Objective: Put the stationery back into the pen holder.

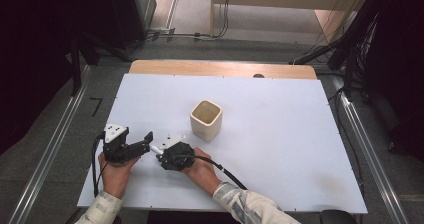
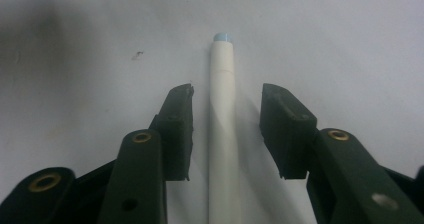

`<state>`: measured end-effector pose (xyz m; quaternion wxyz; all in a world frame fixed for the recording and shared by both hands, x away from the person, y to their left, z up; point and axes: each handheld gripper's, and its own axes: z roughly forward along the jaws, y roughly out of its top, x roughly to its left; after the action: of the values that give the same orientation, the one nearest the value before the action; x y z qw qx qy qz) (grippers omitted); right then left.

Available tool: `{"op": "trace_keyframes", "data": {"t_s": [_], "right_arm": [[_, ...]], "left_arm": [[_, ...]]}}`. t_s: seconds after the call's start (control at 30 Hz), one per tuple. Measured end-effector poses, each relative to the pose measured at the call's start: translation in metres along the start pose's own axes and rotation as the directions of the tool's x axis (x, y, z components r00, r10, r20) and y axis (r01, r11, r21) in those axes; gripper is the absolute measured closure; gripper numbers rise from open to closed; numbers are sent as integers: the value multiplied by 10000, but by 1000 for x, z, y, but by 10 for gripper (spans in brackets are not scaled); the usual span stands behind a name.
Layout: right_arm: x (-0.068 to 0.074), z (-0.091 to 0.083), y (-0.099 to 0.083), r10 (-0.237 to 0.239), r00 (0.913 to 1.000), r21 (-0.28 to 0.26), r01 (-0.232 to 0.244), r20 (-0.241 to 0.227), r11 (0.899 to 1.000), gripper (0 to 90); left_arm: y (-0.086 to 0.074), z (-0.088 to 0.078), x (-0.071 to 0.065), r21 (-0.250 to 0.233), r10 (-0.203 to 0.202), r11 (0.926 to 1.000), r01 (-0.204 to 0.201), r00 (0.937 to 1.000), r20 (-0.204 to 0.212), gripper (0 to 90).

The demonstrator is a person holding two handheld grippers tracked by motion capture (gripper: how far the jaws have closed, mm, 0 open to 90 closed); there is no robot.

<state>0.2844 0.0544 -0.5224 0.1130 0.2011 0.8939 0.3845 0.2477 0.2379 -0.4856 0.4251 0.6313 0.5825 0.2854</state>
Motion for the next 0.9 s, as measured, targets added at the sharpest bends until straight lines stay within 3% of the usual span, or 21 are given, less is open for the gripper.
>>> {"op": "trace_keyframes", "data": {"t_s": [0.57,0.9], "right_arm": [[1,1,1,-35,10000,15,35,4,10000,748],[2,1,1,-100,9999,12,100,89,9999,760]], "left_arm": [[0,1,-1,31,37,10000,-37,10000,13,136],[0,1,0,33,43,10000,-43,10000,-7,136]]}}
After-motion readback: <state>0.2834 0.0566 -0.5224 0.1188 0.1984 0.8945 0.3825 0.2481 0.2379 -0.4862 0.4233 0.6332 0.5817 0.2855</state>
